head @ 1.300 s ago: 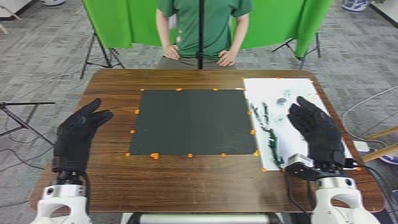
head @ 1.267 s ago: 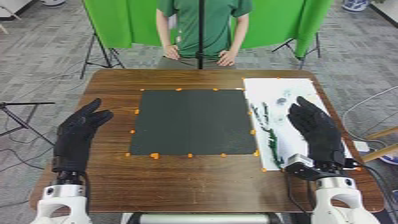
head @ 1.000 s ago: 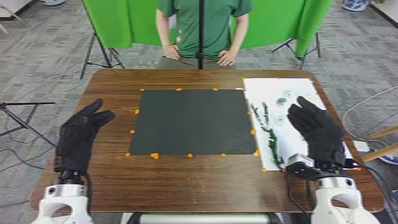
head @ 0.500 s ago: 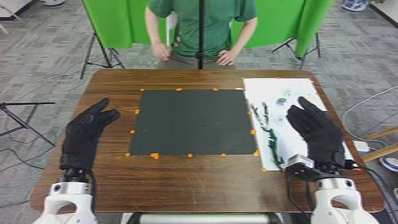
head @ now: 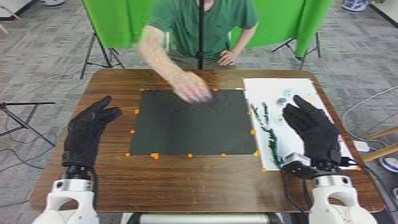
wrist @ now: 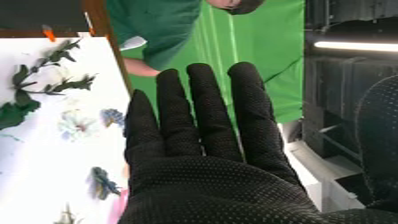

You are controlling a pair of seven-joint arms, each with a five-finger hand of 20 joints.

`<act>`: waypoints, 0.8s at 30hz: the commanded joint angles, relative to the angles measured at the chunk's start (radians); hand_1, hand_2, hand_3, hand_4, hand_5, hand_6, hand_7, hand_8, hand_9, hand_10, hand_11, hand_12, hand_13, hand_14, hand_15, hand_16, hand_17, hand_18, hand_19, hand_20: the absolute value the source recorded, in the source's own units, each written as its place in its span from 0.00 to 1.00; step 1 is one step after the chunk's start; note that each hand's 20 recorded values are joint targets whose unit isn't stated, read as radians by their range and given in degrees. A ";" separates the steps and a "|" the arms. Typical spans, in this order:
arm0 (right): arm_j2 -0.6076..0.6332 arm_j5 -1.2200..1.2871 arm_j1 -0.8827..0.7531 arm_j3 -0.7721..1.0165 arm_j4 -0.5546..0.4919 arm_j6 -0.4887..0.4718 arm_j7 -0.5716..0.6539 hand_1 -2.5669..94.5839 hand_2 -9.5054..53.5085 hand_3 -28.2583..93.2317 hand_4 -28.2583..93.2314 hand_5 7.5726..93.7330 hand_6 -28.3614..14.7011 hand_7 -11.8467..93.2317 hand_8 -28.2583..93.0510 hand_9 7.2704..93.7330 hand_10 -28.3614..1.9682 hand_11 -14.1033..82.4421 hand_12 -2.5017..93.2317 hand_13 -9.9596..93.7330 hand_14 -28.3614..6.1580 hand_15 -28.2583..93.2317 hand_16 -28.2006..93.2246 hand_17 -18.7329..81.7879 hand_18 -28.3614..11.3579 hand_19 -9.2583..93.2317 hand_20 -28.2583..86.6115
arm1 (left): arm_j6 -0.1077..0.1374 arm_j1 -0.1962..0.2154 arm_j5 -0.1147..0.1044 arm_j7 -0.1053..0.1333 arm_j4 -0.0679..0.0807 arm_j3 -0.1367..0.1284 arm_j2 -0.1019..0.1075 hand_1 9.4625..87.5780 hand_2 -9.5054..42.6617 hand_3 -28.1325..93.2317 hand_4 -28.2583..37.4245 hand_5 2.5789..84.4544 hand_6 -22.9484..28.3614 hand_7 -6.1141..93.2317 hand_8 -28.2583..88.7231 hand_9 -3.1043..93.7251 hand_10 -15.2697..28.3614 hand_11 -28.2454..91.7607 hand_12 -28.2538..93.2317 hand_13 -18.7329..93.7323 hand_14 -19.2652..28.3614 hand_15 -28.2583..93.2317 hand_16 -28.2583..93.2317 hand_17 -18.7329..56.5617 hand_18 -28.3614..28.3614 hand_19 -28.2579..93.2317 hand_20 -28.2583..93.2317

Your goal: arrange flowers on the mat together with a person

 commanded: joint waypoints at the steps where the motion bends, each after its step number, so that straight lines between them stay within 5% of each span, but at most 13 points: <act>1: 0.011 -0.004 0.011 -0.006 -0.001 -0.012 0.004 0.15 0.16 0.82 0.08 0.41 0.59 0.24 0.16 0.43 0.42 0.20 0.17 0.42 0.37 0.32 0.35 0.35 0.33 0.11 0.44 | -0.017 -0.005 0.001 0.005 0.012 0.003 0.005 0.23 0.05 0.80 0.09 0.56 0.51 0.18 0.19 0.55 0.68 0.40 0.35 0.52 0.77 0.38 0.26 0.36 0.71 0.27 0.40; 24: 0.015 -0.007 0.015 -0.004 0.006 -0.035 -0.005 0.15 0.16 0.82 0.09 0.42 0.59 0.24 0.16 0.45 0.42 0.20 0.18 0.45 0.35 0.33 0.38 0.35 0.29 0.15 0.45 | -0.017 -0.024 -0.002 0.023 0.025 0.015 0.018 0.23 0.05 0.80 0.09 0.56 0.51 0.18 0.19 0.55 0.68 0.41 0.35 0.52 0.77 0.38 0.26 0.36 0.71 0.26 0.40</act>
